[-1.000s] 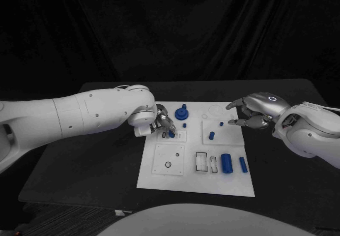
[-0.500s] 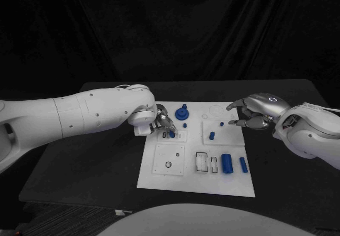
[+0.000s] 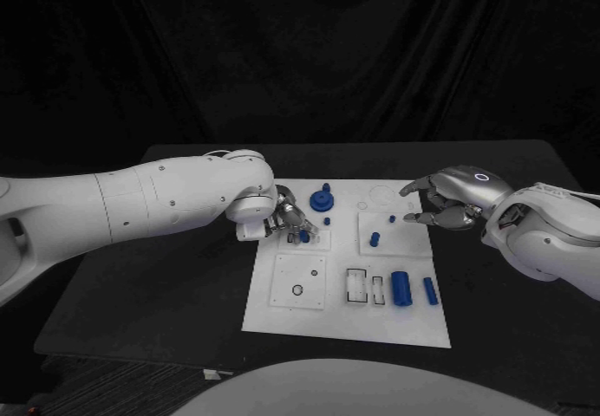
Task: Assemble the parts on the task board
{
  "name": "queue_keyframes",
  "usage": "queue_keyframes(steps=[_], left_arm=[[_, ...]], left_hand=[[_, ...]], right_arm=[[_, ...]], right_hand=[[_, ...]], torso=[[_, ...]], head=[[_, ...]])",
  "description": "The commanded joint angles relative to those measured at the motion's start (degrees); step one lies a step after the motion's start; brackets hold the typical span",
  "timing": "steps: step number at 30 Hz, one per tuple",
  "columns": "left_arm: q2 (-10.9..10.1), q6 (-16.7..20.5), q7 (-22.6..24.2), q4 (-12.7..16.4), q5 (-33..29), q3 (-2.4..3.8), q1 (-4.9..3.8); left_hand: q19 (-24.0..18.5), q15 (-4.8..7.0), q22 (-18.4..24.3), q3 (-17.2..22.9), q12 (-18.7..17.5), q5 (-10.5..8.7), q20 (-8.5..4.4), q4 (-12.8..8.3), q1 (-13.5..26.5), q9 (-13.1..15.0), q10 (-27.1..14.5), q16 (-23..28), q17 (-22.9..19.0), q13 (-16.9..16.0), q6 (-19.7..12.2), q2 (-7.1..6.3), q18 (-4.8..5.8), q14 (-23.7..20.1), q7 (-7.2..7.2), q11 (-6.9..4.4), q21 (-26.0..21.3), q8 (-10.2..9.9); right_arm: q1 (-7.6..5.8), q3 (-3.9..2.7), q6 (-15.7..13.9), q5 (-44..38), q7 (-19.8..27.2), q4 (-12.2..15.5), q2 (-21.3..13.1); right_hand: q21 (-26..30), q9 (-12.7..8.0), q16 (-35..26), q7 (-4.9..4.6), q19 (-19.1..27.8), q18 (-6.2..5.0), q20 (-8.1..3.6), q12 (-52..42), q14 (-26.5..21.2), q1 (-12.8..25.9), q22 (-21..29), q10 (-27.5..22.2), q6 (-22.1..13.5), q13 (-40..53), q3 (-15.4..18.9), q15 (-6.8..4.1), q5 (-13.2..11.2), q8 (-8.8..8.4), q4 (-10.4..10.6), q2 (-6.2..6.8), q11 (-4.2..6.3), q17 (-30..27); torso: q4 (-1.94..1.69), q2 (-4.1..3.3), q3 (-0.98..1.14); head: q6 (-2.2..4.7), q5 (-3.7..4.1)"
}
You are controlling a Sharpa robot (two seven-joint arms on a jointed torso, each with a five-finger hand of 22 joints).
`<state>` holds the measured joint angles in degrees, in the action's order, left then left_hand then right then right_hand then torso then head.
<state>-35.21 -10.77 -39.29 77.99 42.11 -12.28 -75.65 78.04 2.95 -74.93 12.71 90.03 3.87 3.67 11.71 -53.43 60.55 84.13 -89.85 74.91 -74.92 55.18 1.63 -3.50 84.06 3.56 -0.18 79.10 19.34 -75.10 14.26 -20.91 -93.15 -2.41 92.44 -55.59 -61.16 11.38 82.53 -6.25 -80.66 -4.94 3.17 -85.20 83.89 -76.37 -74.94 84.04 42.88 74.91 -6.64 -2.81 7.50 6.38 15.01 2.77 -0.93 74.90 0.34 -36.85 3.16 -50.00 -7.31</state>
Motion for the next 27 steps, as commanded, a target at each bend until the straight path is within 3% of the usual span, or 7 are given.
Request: queue_keyframes(steps=[1,11,23,27], left_arm=[[0.0,-0.7,-0.2,0.2,-0.2,-0.03,0.18],[-0.2,1.2,0.9,0.7,-0.2,-0.02,0.18],[-1.3,2.8,1.5,2.3,0.1,-0.01,0.09],[-2.4,3.4,1.4,3.8,2.4,0.00,-0.46]], left_hand=[[0.5,0.15,-4.5,-1.6,0.0,-0.45,-0.18,0.7,0.3,2.5,5.9,-0.2,15.1,-15.1,-0.2,0.35,-0.34,5.9,-0.57,-0.41,-0.3,2.1],[1.1,0.64,-5.1,-3.0,0.0,-0.11,-0.64,0.5,-1.5,6.1,5.9,-0.2,15.1,-15.1,-0.1,0.82,-0.21,5.9,-1.24,-0.99,0.0,5.3],[1.7,0.94,-5.6,-3.2,0.0,0.75,-0.92,-0.1,-3.0,7.1,5.9,-0.2,15.1,-15.1,-0.3,1.15,-0.05,5.9,-1.55,-1.30,0.4,6.2],[2.1,1.04,-5.9,-3.4,0.0,0.69,-1.01,-0.1,-3.1,7.2,5.9,-0.2,15.1,-15.1,-0.3,1.01,0.04,5.9,-1.59,-1.38,0.7,6.2]], right_arm=[[0.17,-0.04,0.1,-0.2,-0.6,0.0,-0.1],[0.20,-0.04,0.1,-0.2,-0.6,-0.1,-0.1],[0.20,-0.04,0.0,-0.2,-0.7,0.1,-0.3],[0.20,-0.04,-0.2,-0.2,-0.7,0.1,-0.4]], right_hand=[[0.3,-0.1,-0.3,-0.08,0.3,-0.66,-0.04,0.3,4.0,0.0,-7.0,1.2,0.3,9.2,0.0,-0.40,0.3,-0.26,-0.3,-0.40,0.36,7.7],[0.3,-0.1,-0.3,-0.08,0.3,-0.66,-0.04,0.3,4.0,0.0,-7.0,1.2,0.3,9.2,0.0,-0.40,0.3,-0.26,-0.3,-0.40,0.36,7.7],[0.3,-0.1,-0.4,-0.08,0.3,-0.67,-0.05,0.4,4.0,-0.1,-6.9,1.1,0.3,9.2,0.0,-0.41,0.3,-0.26,-0.3,-0.39,0.36,7.6],[0.4,-0.1,-0.4,-0.08,0.3,-0.67,-0.05,0.4,4.0,-0.1,-6.9,1.1,0.4,9.1,0.0,-0.41,0.3,-0.25,-0.3,-0.40,0.36,7.6]], torso=[[0.03,-0.01,-0.02],[-0.03,-0.07,0.06],[-0.01,-0.13,0.03],[-0.01,-0.08,0.06]], head=[[0.00,-0.08],[0.00,0.07],[0.00,0.01],[0.00,0.31]])
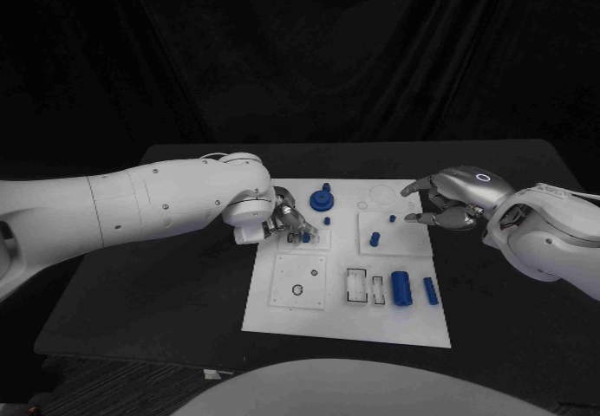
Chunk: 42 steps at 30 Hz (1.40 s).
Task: Assemble the parts on the task board
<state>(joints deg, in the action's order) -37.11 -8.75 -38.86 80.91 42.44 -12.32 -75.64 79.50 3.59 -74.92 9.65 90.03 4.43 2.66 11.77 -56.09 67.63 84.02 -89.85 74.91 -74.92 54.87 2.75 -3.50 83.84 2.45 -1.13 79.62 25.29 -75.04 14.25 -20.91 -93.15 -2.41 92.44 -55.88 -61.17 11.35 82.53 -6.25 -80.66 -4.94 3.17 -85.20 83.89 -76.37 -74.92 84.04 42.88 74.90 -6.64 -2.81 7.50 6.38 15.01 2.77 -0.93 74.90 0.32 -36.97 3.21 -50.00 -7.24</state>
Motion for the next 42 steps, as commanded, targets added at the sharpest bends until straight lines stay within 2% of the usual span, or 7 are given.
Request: queue_keyframes(steps=[1,7,13,18,27,36,42], left_arm=[[-0.7,1.6,1.0,1.2,2.6,0.05,-0.75],[-2.5,2.0,0.3,2.7,4.1,0.05,-3.69],[-3.6,3.4,0.5,2.3,6.2,0.06,-6.46],[-3.4,3.7,1.4,0.1,7.6,0.06,-7.47],[-0.3,1.2,2.8,-6.7,8.2,0.05,-7.61],[2.2,-1.0,3.6,-11.4,8.3,0.04,-5.83],[3.2,-1.9,3.8,-12.5,8.3,0.04,-4.82]], left_hand=[[0.7,0.44,-6.0,-0.5,0.0,0.10,-0.04,-0.1,-0.4,0.1,6.0,-0.2,15.1,-15.1,0.0,-0.15,0.06,6.2,-0.50,-0.46,0.3,0.3],[1.1,0.60,-6.3,-1.2,0.0,-0.25,-0.22,0.3,-0.4,0.0,6.0,-0.2,15.1,-15.1,0.1,-0.47,0.14,6.2,-0.60,-0.61,0.5,0.2],[1.2,0.68,-6.3,-1.9,0.0,-0.80,-0.33,0.7,-0.5,-0.2,6.0,-0.2,15.1,-15.1,-0.1,-0.79,0.16,6.2,-0.59,-0.65,0.5,-0.1],[1.5,0.69,-6.5,-2.6,0.0,-1.04,-0.37,1.1,-0.3,-0.5,6.0,-0.2,15.1,-15.1,-0.3,-1.02,0.22,6.2,-0.52,-0.61,0.6,-0.5],[1.5,0.66,-6.5,-2.9,0.0,-0.88,-0.38,1.0,-1.5,-0.9,6.0,-0.2,15.1,-15.1,-1.0,-0.89,0.22,6.2,-0.36,-0.53,0.6,-1.3],[1.5,0.47,-6.4,-3.1,0.0,-0.66,-0.26,0.8,-2.5,-1.4,6.0,-0.2,15.1,-15.1,-2.0,-0.61,0.18,6.2,-0.03,-0.26,0.3,-2.3],[1.4,0.41,-6.4,-3.1,0.0,-0.54,-0.21,0.7,-2.8,-1.5,6.0,-0.2,15.1,-15.1,-2.1,-0.53,0.19,6.2,0.06,-0.19,0.3,-2.5]], right_arm=[[0.14,-0.04,-0.2,-0.2,-0.7,0.2,-0.2],[0.13,-0.04,-0.3,-0.2,-0.9,0.2,-0.4],[0.13,-0.04,-0.2,-0.2,-1.0,0.7,-0.6],[0.13,-0.04,-0.5,-0.2,-1.0,1.2,-0.6],[0.13,-0.04,-0.6,0.2,-0.8,0.7,-0.4],[0.13,-0.04,-0.5,0.3,-0.7,0.7,-0.3],[0.14,-0.04,-0.3,0.3,-0.6,0.6,-0.2]], right_hand=[[0.4,-0.1,-0.4,-0.08,0.3,-0.67,-0.05,0.4,4.0,-0.1,-6.9,1.1,0.4,9.1,0.0,-0.41,0.3,-0.25,-0.3,-0.41,0.36,7.6],[0.4,-0.1,-0.4,-0.08,0.3,-0.67,-0.05,0.4,4.0,0.0,-6.9,1.2,0.4,9.2,0.0,-0.41,0.3,-0.26,-0.3,-0.40,0.37,7.6],[0.4,-0.1,-0.4,-0.08,0.3,-0.66,-0.05,0.4,4.0,0.0,-6.9,1.1,0.4,9.1,0.0,-0.41,0.3,-0.26,-0.3,-0.40,0.37,7.6],[0.3,-0.1,-0.4,-0.09,0.3,-0.65,-0.06,0.4,4.0,0.0,-7.0,1.1,0.4,9.1,0.1,-0.41,0.3,-0.26,-0.3,-0.39,0.37,7.6],[0.4,-0.1,-0.4,-0.08,0.3,-0.67,-0.06,0.4,4.0,0.0,-6.9,1.1,0.4,9.1,0.1,-0.41,0.3,-0.27,-0.3,-0.38,0.37,7.6],[0.4,-0.1,-0.4,-0.09,0.3,-0.66,-0.06,0.4,4.0,0.0,-6.9,1.1,0.4,9.1,0.1,-0.41,0.3,-0.27,-0.3,-0.37,0.37,7.6],[0.5,-0.1,-0.4,-0.09,0.3,-0.67,-0.07,0.5,4.0,0.0,-6.9,1.1,0.5,9.1,0.1,-0.42,0.3,-0.29,-0.3,-0.36,0.37,7.6]], torso=[[0.01,0.04,0.02],[0.07,0.13,0.02],[0.12,0.19,0.03],[0.12,0.16,0.01],[0.06,-0.08,-0.06],[0.29,-0.38,-0.30],[0.43,-0.79,-0.42]], head=[[0.00,0.28],[0.00,0.41],[0.00,0.46],[0.00,0.59],[0.00,0.65],[0.00,0.14],[0.00,-0.09]])
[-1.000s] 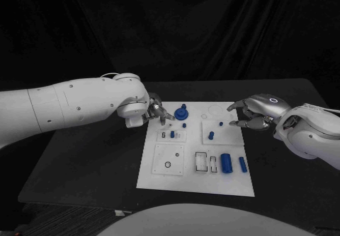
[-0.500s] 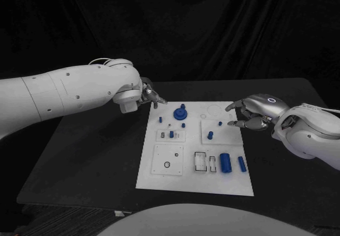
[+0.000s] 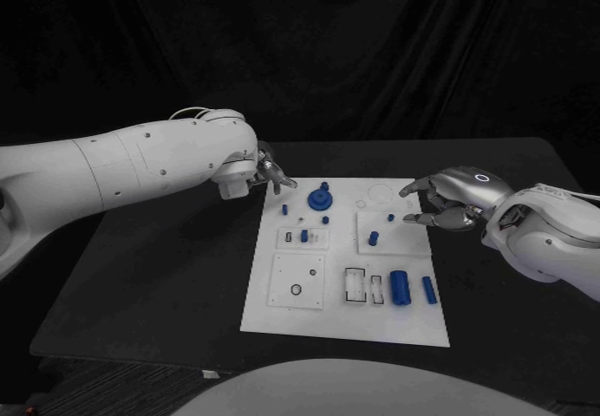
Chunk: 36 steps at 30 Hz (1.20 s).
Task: Assemble the parts on the task board
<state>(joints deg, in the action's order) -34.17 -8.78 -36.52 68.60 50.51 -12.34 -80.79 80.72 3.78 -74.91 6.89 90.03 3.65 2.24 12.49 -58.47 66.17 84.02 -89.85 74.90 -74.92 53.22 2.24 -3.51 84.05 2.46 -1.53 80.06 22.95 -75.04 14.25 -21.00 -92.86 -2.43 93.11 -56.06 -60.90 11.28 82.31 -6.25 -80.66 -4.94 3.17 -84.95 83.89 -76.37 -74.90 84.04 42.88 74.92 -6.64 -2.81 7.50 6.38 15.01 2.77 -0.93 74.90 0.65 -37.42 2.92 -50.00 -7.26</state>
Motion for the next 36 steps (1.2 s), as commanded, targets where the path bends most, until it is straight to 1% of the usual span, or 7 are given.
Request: queue_keyframes(steps=[1,6,10,14,18,28,36], left_arm=[[0.3,-1.8,1.5,-0.3,0.3,0.06,0.44],[0.4,-0.9,1.0,-0.3,0.3,0.06,1.05],[-0.1,1.2,1.6,0.7,3.2,0.06,1.51],[-0.9,4.3,2.5,2.1,7.1,0.06,1.82],[-1.4,5.2,2.6,2.9,8.7,0.06,1.99],[-1.9,3.8,2.2,3.7,9.7,0.05,2.36],[-1.8,2.9,2.4,3.8,9.8,0.05,2.89]], left_hand=[[0.2,0.19,-6.4,-0.4,0.0,0.30,0.23,-0.1,-0.5,-0.1,6.0,-0.2,15.1,-15.1,-0.5,0.02,0.17,6.0,0.07,0.23,-0.2,-0.2],[0.1,0.10,-6.4,-0.5,0.0,0.38,0.31,-0.1,-0.7,-0.2,6.0,-0.2,15.1,-15.1,-0.8,0.12,0.15,6.0,0.21,0.34,-0.3,-0.5],[0.0,-0.51,-6.4,-1.4,0.0,0.22,0.82,0.5,-0.7,-1.7,6.0,-0.2,15.1,-15.1,-2.4,0.33,0.14,6.0,1.07,1.07,-0.5,-3.0],[0.2,-0.85,-6.6,-2.2,0.0,-0.01,1.15,1.1,-0.2,-2.4,6.0,-0.2,15.1,-15.1,-3.2,0.34,0.19,6.0,1.53,1.47,-0.4,-4.4],[0.4,-0.89,-6.9,-2.4,0.0,0.01,1.21,1.3,-0.1,-2.4,6.0,-0.2,15.1,-15.1,-3.0,0.40,0.27,6.0,1.55,1.51,-0.2,-4.5],[0.5,-0.88,-7.0,-2.7,0.0,0.19,1.30,1.6,-0.1,-2.3,6.0,-0.2,15.1,-15.1,-1.9,0.79,0.25,6.0,1.34,1.41,-0.2,-4.1],[0.5,-0.72,-6.9,-2.4,0.0,1.84,1.22,0.8,-1.5,-2.1,6.0,-0.2,15.1,-15.1,-1.3,1.16,0.19,6.0,1.09,1.20,-0.4,-4.1]], right_arm=[[0.13,-0.04,-0.2,0.0,-0.6,0.0,0.0],[0.14,-0.04,-0.2,0.0,-0.6,0.0,-0.1],[0.14,-0.04,-0.2,0.0,-0.6,0.1,-0.1],[0.14,-0.04,-0.2,0.0,-0.6,0.1,-0.3],[0.14,-0.04,-0.2,0.0,-0.6,0.1,-0.3],[0.14,-0.04,-0.2,0.1,-0.6,0.1,-0.4],[0.14,-0.04,-0.2,0.1,-0.6,0.1,-0.4]], right_hand=[[0.2,-0.1,-0.2,-0.10,0.3,-0.67,-0.07,0.2,4.0,0.0,-6.9,1.1,0.5,9.0,0.1,-0.41,0.3,-0.29,-0.3,-0.36,0.37,7.6],[0.2,-0.1,-0.2,-0.10,0.3,-0.67,-0.07,0.2,4.0,0.0,-6.9,1.1,0.5,9.0,0.1,-0.41,0.3,-0.29,-0.3,-0.36,0.37,7.6],[0.2,-0.1,-0.2,-0.10,0.3,-0.67,-0.07,0.2,4.0,0.0,-6.9,1.1,0.5,9.0,0.1,-0.41,0.3,-0.29,-0.3,-0.36,0.37,7.6],[0.2,-0.1,-0.2,-0.10,0.3,-0.67,-0.07,0.2,4.0,0.0,-6.9,1.1,0.5,9.0,0.1,-0.41,0.3,-0.29,-0.3,-0.36,0.37,7.6],[0.2,-0.1,-0.2,-0.10,0.3,-0.67,-0.07,0.2,4.0,0.0,-6.9,1.1,0.5,9.0,0.1,-0.41,0.3,-0.29,-0.3,-0.36,0.37,7.6],[0.3,-0.1,-0.2,-0.09,0.3,-0.67,-0.08,0.2,4.0,0.1,-6.9,1.1,0.5,9.0,0.2,-0.42,0.3,-0.31,-0.3,-0.37,0.37,7.5],[0.3,-0.1,-0.2,-0.09,0.3,-0.67,-0.08,0.2,4.0,0.1,-6.9,1.1,0.5,9.0,0.2,-0.42,0.3,-0.31,-0.3,-0.37,0.37,7.5]], torso=[[0.11,-0.43,-0.15],[0.04,-0.60,-0.17],[0.02,-0.62,-0.15],[0.11,-0.43,-0.13],[0.05,-0.40,-0.10],[0.00,-0.39,-0.13],[0.08,-0.35,-0.11]], head=[[0.00,-0.10],[0.00,-0.04],[0.00,-0.01],[0.00,-0.23],[0.00,-0.27],[0.00,-0.23],[0.00,-0.24]])
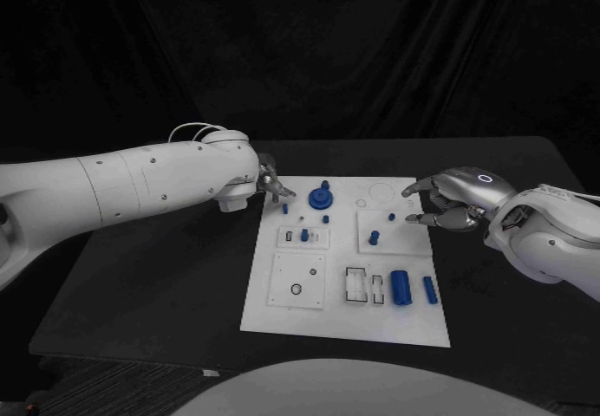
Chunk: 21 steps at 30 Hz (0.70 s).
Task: Assemble the parts on the task board
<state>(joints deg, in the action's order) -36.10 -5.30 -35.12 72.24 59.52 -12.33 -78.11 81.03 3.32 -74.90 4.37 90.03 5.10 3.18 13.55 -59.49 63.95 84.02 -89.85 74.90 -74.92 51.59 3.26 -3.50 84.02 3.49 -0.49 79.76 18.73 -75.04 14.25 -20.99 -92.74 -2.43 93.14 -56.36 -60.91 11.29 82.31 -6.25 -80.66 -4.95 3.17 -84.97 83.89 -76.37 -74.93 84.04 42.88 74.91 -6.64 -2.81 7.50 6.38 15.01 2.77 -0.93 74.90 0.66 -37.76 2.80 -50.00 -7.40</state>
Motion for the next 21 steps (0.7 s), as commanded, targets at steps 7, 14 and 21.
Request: queue_keyframes(steps=[7,14,21], left_arm=[[0.1,-1.1,1.0,0.3,0.8,0.04,0.57],[0.1,-1.6,1.2,0.6,0.8,0.04,0.77],[0.3,-2.1,1.5,0.5,0.8,0.04,0.88]], left_hand=[[0.1,-0.22,-6.9,0.1,0.0,0.91,0.26,-0.4,-0.7,0.1,6.0,-0.2,15.1,-15.1,0.6,0.28,0.16,6.0,0.00,0.11,-0.2,0.2],[0.1,-0.10,-6.9,0.1,0.0,1.59,0.17,-0.5,-0.9,0.1,6.0,-0.2,15.1,-15.1,1.7,0.51,0.15,6.0,-0.27,-0.07,-0.2,0.4],[0.0,0.07,-6.9,0.2,0.0,2.91,0.01,-0.8,-1.5,0.0,6.0,-0.2,15.1,-15.1,2.3,0.59,0.12,6.0,-0.49,-0.28,-0.4,0.3]], right_arm=[[0.14,-0.04,-0.2,-0.1,-0.6,0.0,0.0],[0.14,-0.04,-0.2,-0.1,-0.5,-0.1,0.0],[0.15,-0.04,-0.2,-0.1,-0.5,-0.2,0.1]], right_hand=[[0.3,-0.1,-0.2,-0.09,0.3,-0.67,-0.08,0.2,4.0,0.1,-6.9,1.1,0.5,9.0,0.2,-0.42,0.3,-0.31,-0.3,-0.37,0.37,7.5],[0.3,-0.1,-0.2,-0.09,0.3,-0.67,-0.08,0.2,4.0,0.1,-6.9,1.1,0.5,9.0,0.2,-0.42,0.3,-0.31,-0.3,-0.37,0.37,7.5],[0.4,-0.1,-0.3,-0.09,0.3,-0.67,-0.08,0.3,4.0,0.1,-6.8,1.1,0.5,9.0,0.2,-0.42,0.3,-0.34,-0.3,-0.40,0.37,7.5]], torso=[[0.09,-0.03,-0.05],[0.14,-0.04,-0.05],[0.05,-0.04,-0.02]], head=[[0.00,-0.20],[0.00,-0.26],[0.00,-0.11]])
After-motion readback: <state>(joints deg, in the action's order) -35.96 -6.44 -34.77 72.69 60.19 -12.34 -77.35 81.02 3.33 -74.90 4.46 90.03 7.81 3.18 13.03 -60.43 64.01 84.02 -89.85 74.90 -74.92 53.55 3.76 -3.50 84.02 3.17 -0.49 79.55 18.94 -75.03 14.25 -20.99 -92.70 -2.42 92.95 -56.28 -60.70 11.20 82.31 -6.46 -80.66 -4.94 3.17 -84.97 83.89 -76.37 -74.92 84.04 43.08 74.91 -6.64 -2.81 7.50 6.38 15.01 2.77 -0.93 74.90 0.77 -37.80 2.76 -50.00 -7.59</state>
